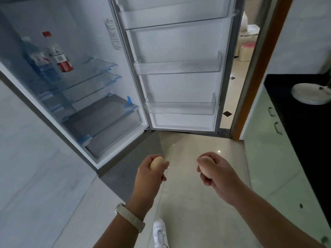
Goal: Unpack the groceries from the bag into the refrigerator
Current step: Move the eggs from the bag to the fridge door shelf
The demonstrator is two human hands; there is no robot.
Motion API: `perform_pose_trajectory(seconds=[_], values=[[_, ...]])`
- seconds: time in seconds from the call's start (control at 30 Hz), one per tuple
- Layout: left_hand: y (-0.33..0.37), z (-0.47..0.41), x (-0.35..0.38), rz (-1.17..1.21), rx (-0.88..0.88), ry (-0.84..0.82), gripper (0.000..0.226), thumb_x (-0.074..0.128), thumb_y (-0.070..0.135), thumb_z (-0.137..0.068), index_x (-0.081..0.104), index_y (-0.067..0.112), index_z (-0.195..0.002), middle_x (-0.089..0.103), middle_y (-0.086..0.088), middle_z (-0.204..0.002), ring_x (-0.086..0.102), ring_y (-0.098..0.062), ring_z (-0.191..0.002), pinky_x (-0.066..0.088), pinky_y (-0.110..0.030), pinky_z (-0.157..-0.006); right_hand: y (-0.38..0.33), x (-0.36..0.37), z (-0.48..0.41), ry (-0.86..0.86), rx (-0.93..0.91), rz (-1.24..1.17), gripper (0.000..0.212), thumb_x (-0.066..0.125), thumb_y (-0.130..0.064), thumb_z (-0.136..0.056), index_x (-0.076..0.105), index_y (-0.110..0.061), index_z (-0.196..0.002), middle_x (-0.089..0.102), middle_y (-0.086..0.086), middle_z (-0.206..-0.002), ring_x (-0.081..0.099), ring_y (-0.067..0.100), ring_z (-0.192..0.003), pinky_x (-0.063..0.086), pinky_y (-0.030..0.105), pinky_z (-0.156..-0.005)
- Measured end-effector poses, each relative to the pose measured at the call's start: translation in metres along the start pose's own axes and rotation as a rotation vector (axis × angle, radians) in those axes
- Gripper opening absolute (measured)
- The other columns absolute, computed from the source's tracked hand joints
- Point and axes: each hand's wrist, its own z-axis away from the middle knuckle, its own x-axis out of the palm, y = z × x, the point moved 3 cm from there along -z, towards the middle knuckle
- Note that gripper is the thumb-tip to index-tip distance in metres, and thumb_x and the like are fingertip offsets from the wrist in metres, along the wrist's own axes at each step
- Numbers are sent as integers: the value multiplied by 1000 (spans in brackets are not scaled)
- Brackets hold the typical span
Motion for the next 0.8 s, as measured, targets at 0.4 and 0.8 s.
perform_pose_trajectory(seconds=[0.4, 0.8], values=[[8, -192, -53, 80, -38, -71, 12, 65, 20, -92, 65, 19, -103, 67, -10, -90, 58, -11, -59, 51, -27, -61, -41, 64, -152, 173, 36, 0, 5, 57, -9, -92, 60, -5, -89, 57, 12, -74, 46, 17, -53, 36, 29, -48], [26, -322, -63, 65, 20, -220, 16, 63, 23, -93, 64, 17, -108, 67, -12, -94, 59, -4, -57, 51, -23, -61, -68, 88, -235, 347, 37, -121, 9, 57, -16, -95, 59, -9, -89, 57, 12, -76, 47, 18, -54, 37, 27, -49]])
